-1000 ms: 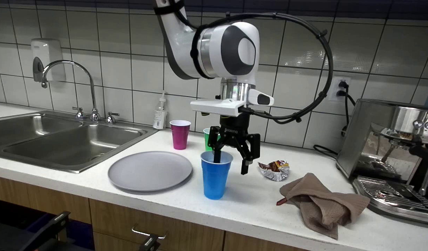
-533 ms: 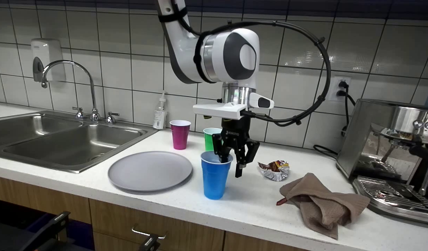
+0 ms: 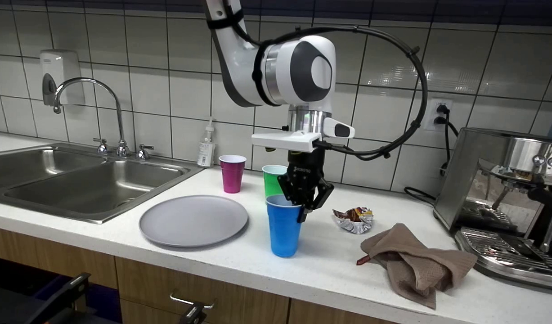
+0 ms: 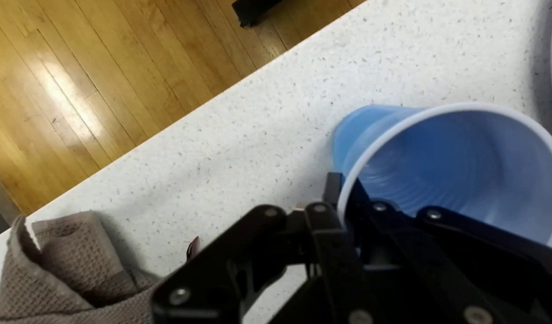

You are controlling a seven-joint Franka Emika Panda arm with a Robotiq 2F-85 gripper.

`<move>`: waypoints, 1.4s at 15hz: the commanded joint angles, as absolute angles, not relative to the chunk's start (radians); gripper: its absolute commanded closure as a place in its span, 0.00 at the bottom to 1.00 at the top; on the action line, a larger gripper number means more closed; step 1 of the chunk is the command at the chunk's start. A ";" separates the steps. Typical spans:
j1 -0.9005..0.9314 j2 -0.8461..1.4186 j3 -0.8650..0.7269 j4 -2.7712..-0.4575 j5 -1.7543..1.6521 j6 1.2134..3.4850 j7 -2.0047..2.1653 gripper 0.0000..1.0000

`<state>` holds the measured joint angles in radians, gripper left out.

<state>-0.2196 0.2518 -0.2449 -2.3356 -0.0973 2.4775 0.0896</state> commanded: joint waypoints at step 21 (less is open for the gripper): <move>-0.148 -0.122 -0.168 -2.550 -0.073 2.286 0.029 0.99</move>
